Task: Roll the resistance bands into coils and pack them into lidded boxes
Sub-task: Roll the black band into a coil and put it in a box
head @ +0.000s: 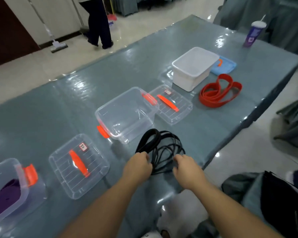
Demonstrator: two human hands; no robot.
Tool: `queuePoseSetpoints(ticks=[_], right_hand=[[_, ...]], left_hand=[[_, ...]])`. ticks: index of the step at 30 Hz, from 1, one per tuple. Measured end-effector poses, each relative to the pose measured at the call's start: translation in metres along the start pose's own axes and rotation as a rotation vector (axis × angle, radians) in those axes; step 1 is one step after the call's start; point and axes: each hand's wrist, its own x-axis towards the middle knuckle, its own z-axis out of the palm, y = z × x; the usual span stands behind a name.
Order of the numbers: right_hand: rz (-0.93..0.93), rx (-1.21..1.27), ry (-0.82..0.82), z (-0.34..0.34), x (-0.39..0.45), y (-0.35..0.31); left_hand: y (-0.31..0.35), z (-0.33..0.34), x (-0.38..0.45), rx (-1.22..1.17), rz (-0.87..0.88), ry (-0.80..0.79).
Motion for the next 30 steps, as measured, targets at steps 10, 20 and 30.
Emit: queuePoseSetpoints(ticks=[10,20,30], right_hand=[[-0.044,-0.026,-0.094,-0.026,0.094,-0.021],[-0.217,-0.001,-0.248,-0.036,0.151,-0.015],[-0.357,-0.013,-0.41,-0.053,0.18,0.022]], left_hand=[[-0.014,-0.011,0.055,-0.069,-0.126,0.018],[-0.015,0.012,0.074,-0.316,-0.512,0.017],[-0.006,0.041,0.068,-0.602,-0.811,0.066]])
